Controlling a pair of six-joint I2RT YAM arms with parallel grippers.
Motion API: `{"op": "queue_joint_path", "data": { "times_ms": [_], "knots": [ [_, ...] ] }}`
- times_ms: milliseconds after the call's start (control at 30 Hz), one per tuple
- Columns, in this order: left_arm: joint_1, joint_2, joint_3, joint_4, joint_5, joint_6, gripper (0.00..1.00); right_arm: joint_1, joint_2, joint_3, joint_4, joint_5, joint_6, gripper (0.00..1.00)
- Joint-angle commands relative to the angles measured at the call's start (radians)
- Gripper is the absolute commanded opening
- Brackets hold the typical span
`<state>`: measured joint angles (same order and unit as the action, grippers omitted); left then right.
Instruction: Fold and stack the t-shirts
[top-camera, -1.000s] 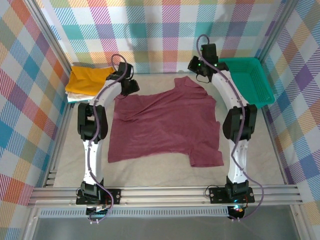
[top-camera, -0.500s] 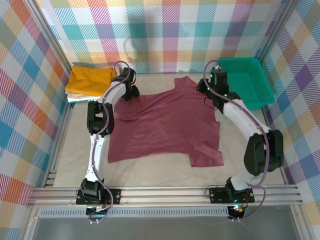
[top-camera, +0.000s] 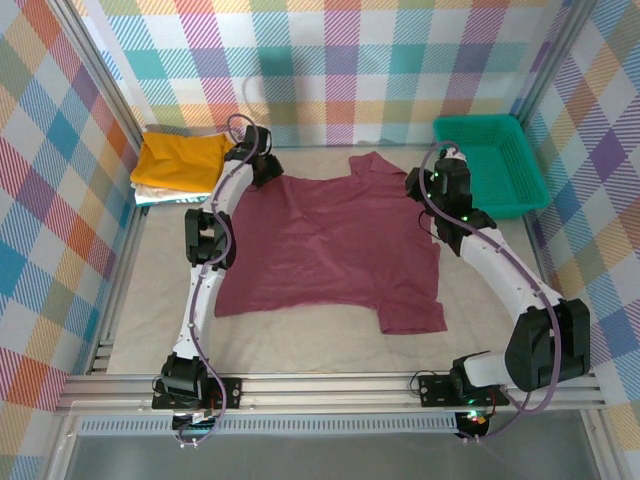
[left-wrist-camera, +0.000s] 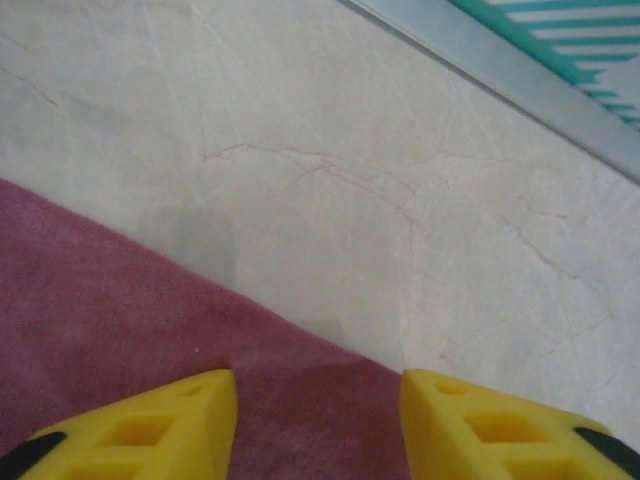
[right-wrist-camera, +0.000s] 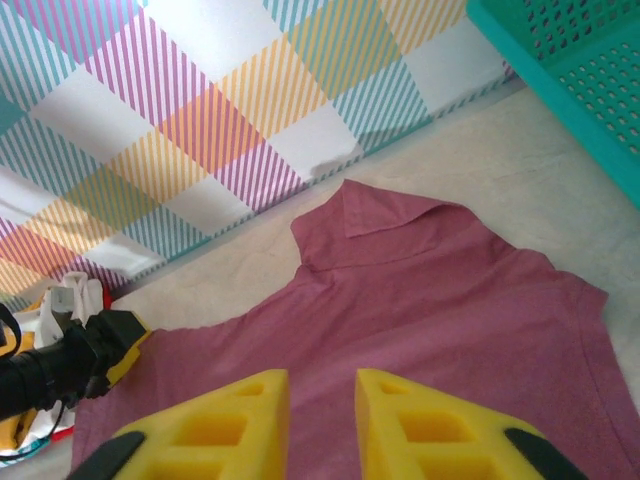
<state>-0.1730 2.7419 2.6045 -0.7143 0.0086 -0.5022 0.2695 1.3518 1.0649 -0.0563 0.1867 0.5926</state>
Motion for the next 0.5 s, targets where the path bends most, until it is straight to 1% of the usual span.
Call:
{"op": "queue_joint_path", "data": {
  "times_ms": [0, 67, 100, 167, 200, 267, 300, 367, 400, 467],
  "knots": [
    [0.008, -0.184, 0.025, -0.091, -0.028, 0.040, 0.52, -0.001, -0.061, 0.053, -0.101, -0.009, -0.058, 0.31],
    [0.000, -0.318, -0.037, -0.089, -0.038, 0.070, 0.55, -0.003, -0.076, 0.064, -0.183, -0.016, -0.060, 0.36],
    [-0.008, -0.413, -0.115, -0.069, -0.041, 0.088, 0.56, -0.004, -0.086, 0.057, -0.221, -0.030, -0.058, 0.38],
    [-0.030, -0.632, -0.392, 0.023, -0.070, 0.116, 0.60, -0.005, -0.115, 0.020, -0.278, -0.074, -0.062, 0.42],
    [-0.042, -0.751, -0.559, 0.080, -0.093, 0.119, 0.62, -0.005, -0.133, -0.007, -0.322, -0.094, -0.059, 0.43],
    [-0.051, -1.012, -0.926, 0.166, -0.129, 0.078, 0.65, -0.003, -0.178, -0.084, -0.408, -0.105, -0.038, 0.44],
    [-0.052, -1.102, -1.060, 0.174, -0.142, 0.052, 0.66, -0.003, -0.200, -0.124, -0.439, -0.101, -0.029, 0.44],
    [-0.051, -1.260, -1.304, 0.114, -0.179, 0.009, 0.66, -0.003, -0.236, -0.205, -0.508, -0.101, -0.011, 0.46],
    [-0.049, -1.306, -1.383, 0.067, -0.181, -0.002, 0.66, -0.005, -0.246, -0.227, -0.541, -0.102, -0.002, 0.46],
    [-0.044, -1.374, -1.510, -0.091, -0.182, -0.039, 0.66, -0.006, -0.263, -0.277, -0.572, -0.140, 0.022, 0.48]
  ]
}}
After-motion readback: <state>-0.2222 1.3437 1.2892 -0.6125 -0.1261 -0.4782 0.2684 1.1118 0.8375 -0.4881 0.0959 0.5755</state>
